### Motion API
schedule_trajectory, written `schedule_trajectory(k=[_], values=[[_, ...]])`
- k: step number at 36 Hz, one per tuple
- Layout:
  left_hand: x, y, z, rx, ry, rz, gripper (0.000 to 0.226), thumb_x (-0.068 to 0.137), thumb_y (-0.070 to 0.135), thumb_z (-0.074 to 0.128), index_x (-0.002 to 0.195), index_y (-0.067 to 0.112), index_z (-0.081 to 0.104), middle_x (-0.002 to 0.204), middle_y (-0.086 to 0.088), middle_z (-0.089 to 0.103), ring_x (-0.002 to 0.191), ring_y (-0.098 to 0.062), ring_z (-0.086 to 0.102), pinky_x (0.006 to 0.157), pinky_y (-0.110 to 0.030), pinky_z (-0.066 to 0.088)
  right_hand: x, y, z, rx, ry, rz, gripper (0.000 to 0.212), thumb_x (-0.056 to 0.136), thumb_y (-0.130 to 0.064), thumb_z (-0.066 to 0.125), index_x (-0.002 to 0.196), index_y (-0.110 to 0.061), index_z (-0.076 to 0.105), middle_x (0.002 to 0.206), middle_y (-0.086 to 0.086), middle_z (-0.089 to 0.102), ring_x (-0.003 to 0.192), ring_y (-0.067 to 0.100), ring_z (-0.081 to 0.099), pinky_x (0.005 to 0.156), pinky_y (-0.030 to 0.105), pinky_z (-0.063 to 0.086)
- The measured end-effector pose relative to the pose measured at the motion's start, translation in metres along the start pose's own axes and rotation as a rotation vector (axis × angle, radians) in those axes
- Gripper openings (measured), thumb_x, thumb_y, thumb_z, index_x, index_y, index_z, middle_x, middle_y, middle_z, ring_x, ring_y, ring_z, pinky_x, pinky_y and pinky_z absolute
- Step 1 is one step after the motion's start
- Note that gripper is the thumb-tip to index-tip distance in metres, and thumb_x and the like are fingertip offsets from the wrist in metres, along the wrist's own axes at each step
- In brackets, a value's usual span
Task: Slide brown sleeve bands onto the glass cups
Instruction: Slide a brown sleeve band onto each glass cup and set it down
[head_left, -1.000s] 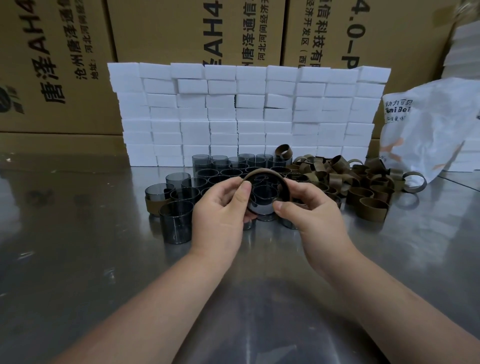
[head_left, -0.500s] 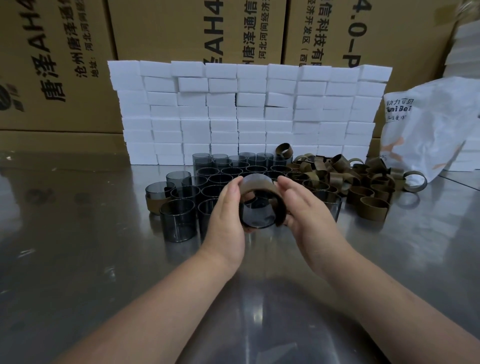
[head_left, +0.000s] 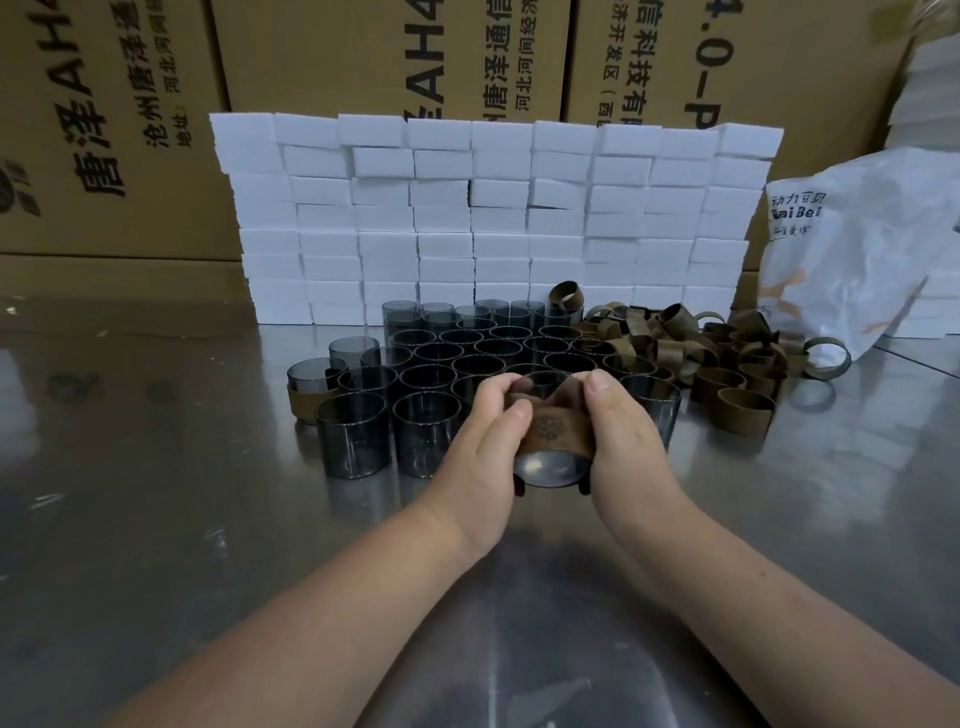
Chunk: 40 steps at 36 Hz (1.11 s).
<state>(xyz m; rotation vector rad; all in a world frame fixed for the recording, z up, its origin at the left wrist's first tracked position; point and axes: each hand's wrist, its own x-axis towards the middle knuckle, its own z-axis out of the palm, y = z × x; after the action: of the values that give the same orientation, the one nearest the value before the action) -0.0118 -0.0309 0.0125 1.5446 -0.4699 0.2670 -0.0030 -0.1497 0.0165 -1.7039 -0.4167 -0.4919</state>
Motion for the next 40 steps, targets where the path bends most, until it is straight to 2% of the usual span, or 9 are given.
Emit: schedule_trajectory(k=[3,5,10,13,16,20,25,31,40], values=[[-0.0015,0.004,0.0007,0.007,0.026,-0.011,0.026,0.079,0.045,0.037,0.091,0.026,0.049,0.102,-0.013,0.058,0.096,-0.032,0.055,0.087,-0.047,0.045,-0.0002,0.0024,0.0012,-0.012,-0.017,0.002,0.054,0.073,-0.063,0.027,0.075,-0.016,0.052,0.07,-0.004,0.053,0.062,0.006,0.046,0.059,0.026,0.034],[-0.003,0.0051,0.001,0.032,0.058,-0.008,0.031,0.079,0.046,0.037,0.09,0.02,0.049,0.098,-0.015,0.057,0.096,-0.036,0.054,0.086,-0.048,0.044,-0.0009,0.0036,0.0016,-0.018,-0.031,-0.002,0.05,0.073,-0.063,0.028,0.073,-0.018,0.051,0.066,-0.012,0.052,0.061,0.004,0.045,0.059,0.026,0.033],[-0.0051,0.0077,0.0045,0.021,0.12,0.055,0.036,0.079,0.044,0.035,0.09,0.014,0.053,0.097,-0.01,0.055,0.095,-0.026,0.053,0.089,-0.042,0.044,-0.0024,0.0031,0.0032,0.011,-0.051,-0.003,0.048,0.074,-0.063,0.031,0.072,-0.019,0.05,0.066,-0.01,0.049,0.063,0.007,0.045,0.057,0.026,0.034],[-0.0058,0.0088,0.0066,-0.109,0.163,0.029,0.037,0.079,0.043,0.036,0.085,0.011,0.054,0.083,-0.002,0.056,0.079,-0.012,0.054,0.073,-0.028,0.046,-0.0028,0.0029,0.0039,0.014,-0.071,-0.002,0.048,0.073,-0.064,0.032,0.072,-0.019,0.049,0.068,-0.006,0.049,0.063,0.01,0.045,0.057,0.027,0.034],[-0.005,0.0087,0.0086,-0.236,0.208,-0.022,0.029,0.086,0.039,0.044,0.078,0.012,0.053,0.078,-0.003,0.054,0.075,-0.013,0.053,0.07,-0.026,0.046,-0.0033,0.0034,0.0048,0.012,-0.072,-0.011,0.046,0.074,-0.063,0.032,0.068,-0.019,0.046,0.066,-0.004,0.046,0.061,0.012,0.043,0.057,0.028,0.033],[-0.0015,0.005,0.0087,-0.365,0.262,-0.099,0.037,0.095,0.035,0.035,0.068,0.016,0.053,0.067,0.002,0.053,0.062,-0.009,0.052,0.055,-0.017,0.045,-0.0029,0.0048,0.0063,0.003,-0.063,-0.009,0.046,0.074,-0.063,0.032,0.064,-0.02,0.042,0.064,-0.002,0.043,0.061,0.015,0.04,0.058,0.031,0.032],[-0.0012,0.0048,0.009,-0.418,0.266,-0.137,0.045,0.095,0.037,0.036,0.055,0.019,0.049,0.055,0.005,0.05,0.051,-0.007,0.05,0.05,-0.017,0.044,-0.0027,0.0053,0.007,0.011,-0.067,-0.053,0.042,0.077,-0.061,0.032,0.062,-0.023,0.04,0.062,-0.006,0.04,0.059,0.012,0.038,0.057,0.03,0.03],[-0.0015,0.006,0.0089,-0.443,0.292,-0.213,0.037,0.094,0.037,0.04,0.063,0.017,0.044,0.057,0.003,0.048,0.045,-0.006,0.05,0.044,-0.013,0.041,-0.0029,0.0059,0.0074,0.03,-0.082,-0.056,0.04,0.077,-0.061,0.034,0.06,-0.026,0.041,0.06,-0.008,0.039,0.058,0.011,0.036,0.058,0.03,0.03],[-0.0018,0.0071,0.0086,-0.352,0.308,-0.208,0.039,0.094,0.038,0.039,0.06,0.019,0.043,0.058,0.004,0.043,0.053,-0.01,0.044,0.053,-0.024,0.041,-0.0045,0.0021,0.0054,0.03,-0.108,-0.057,0.036,0.077,-0.059,0.034,0.055,-0.033,0.044,0.054,-0.012,0.042,0.054,0.004,0.036,0.057,0.028,0.03]])
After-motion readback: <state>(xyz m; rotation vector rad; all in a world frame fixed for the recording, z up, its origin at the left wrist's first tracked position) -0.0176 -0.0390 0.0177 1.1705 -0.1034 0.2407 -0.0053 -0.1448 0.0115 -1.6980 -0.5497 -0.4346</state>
